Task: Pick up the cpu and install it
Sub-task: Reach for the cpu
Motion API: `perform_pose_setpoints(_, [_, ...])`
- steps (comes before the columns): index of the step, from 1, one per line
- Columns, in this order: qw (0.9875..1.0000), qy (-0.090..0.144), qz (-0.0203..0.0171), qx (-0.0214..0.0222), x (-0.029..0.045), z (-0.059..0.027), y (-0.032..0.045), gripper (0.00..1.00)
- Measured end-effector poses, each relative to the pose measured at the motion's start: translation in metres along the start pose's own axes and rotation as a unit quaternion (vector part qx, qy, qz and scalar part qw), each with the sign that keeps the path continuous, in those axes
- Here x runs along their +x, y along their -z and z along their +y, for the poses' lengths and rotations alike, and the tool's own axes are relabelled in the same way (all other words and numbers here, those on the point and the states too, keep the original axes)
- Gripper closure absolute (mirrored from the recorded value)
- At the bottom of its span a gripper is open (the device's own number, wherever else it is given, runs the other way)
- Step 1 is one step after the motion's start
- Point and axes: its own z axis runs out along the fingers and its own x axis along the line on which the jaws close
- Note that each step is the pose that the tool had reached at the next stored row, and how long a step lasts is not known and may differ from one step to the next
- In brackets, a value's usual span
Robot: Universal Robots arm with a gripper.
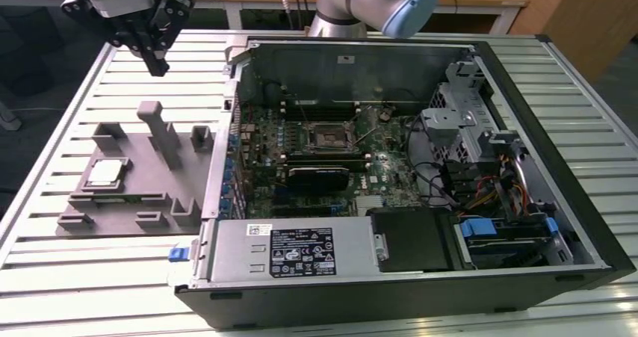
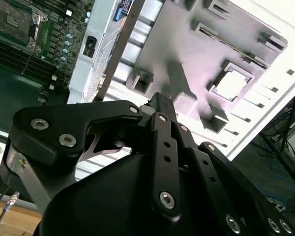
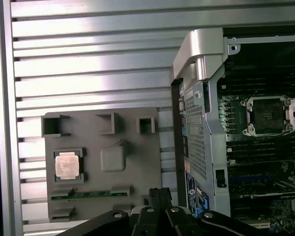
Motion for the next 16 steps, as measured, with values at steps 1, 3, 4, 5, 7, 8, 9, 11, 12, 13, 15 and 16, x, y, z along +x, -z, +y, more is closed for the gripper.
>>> perform_pose_setpoints(1, [1.0,0.0,0.0,0.0,0.0013,-0.0001,0.0,0.89])
perform_pose_setpoints(3, [1.0,0.0,0.0,0.0,0.0037,-0.0003,0.0001,0.89])
perform_pose_setpoints(4, [1.0,0.0,0.0,0.0,0.0049,-0.0004,0.0001,0.89])
perform_pose_setpoints(5, [1.0,0.0,0.0,0.0,0.0061,-0.0006,0.0002,0.89])
perform_pose_setpoints(7, [1.0,0.0,0.0,0.0,0.0085,-0.0008,0.0002,0.89])
perform_pose_setpoints(8, [1.0,-0.001,0.0,0.0,0.0097,-0.0009,0.0002,0.89])
perform_pose_setpoints(9, [1.0,-0.001,0.0,0.0,0.011,-0.001,0.0003,0.89])
perform_pose_setpoints(11, [1.0,-0.001,0.0,0.0,0.0134,-0.0012,0.0004,0.89])
perform_pose_setpoints(12, [1.0,-0.001,0.0,0.0,0.0145,-0.0013,0.0004,0.89])
perform_pose_setpoints(13, [1.0,-0.001,0.0,0.0,0.0157,-0.0014,0.0003,0.89])
perform_pose_setpoints(15, [1.0,-0.001,0.0,0.0,0.0182,-0.0017,0.0004,0.89])
perform_pose_setpoints(16, [1.0,-0.001,0.0,0.0,0.0194,-0.0018,0.0003,0.89])
